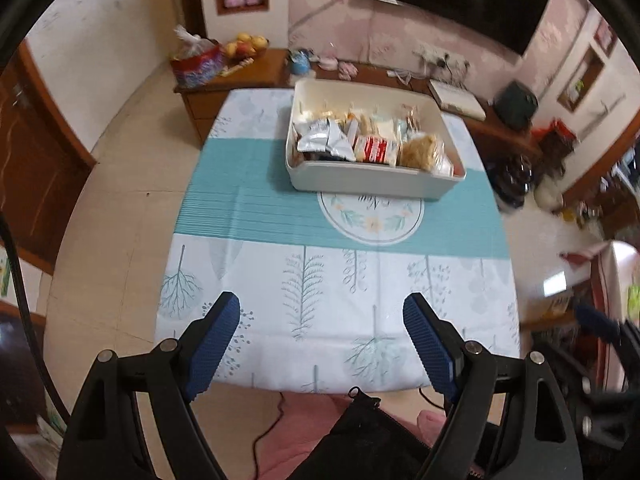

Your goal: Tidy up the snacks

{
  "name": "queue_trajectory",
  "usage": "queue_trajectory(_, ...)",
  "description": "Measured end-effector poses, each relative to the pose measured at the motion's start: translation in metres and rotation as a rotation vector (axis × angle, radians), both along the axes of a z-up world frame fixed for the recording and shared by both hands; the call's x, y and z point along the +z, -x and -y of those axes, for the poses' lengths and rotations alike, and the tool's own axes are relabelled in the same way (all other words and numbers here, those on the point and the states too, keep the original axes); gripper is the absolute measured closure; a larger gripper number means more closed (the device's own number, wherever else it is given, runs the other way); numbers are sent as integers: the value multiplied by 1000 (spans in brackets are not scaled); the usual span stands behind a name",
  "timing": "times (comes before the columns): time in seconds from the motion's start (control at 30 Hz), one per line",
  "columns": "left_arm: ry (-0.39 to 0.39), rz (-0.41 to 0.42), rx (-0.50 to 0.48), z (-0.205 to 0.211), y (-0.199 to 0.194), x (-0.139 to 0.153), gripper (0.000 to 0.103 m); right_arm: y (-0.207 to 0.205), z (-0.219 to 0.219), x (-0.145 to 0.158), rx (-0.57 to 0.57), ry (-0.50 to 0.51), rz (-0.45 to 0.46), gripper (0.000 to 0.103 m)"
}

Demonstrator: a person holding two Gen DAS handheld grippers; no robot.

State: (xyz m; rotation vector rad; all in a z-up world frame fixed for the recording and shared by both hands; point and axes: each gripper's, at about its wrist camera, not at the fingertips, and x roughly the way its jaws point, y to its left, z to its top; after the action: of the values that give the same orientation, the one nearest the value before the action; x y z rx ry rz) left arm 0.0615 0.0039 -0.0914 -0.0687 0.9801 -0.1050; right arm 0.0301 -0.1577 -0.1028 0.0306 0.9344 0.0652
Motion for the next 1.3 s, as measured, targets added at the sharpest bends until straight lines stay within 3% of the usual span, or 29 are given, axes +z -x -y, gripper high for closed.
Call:
queue_trajectory(0.13, -5, 39, 0, 20, 21, 5, 20, 26, 10, 7, -26, -8, 42, 12)
queue_trajectory(0.4, -75, 151, 39, 37, 52, 18, 18, 49, 20, 9, -63, -34, 120, 0)
queue_trajectory(0.57, -98, 159, 54, 41, 60, 21, 11, 55, 22, 7, -32, -66, 136, 0)
queue_trajectory(0.63, -105, 172, 52, 43, 61, 24, 0, 55, 22, 8, -28, -70, 146, 0)
queue_trajectory(1.3, -106, 214, 41, 51, 59, 33, 1, 49, 25, 10, -12, -73, 155, 0)
